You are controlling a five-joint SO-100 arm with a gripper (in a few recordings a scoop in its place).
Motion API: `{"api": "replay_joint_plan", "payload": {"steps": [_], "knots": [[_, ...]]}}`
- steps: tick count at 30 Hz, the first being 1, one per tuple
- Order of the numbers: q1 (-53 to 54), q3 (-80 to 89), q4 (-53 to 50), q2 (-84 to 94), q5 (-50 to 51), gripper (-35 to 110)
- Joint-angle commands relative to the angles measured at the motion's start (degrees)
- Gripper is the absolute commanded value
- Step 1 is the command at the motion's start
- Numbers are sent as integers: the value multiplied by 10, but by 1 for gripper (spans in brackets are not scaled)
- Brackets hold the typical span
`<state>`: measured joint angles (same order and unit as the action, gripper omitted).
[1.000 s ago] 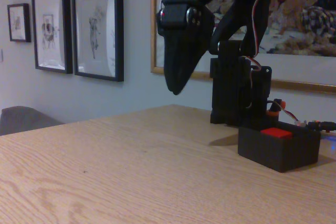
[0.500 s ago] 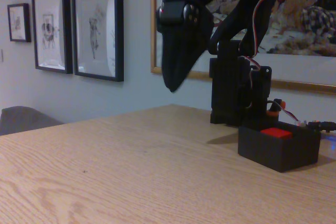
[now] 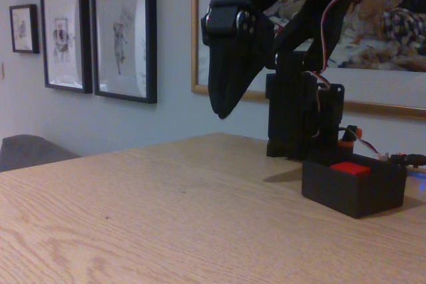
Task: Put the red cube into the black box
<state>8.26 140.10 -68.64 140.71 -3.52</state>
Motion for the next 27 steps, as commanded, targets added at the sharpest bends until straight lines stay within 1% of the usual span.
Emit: {"api": "replay_joint_plan", "payload": {"steps": [1,27], "knots": [[4,6,3,22,-13,-3],[-5,8,-4,25,-14,-2]]}}
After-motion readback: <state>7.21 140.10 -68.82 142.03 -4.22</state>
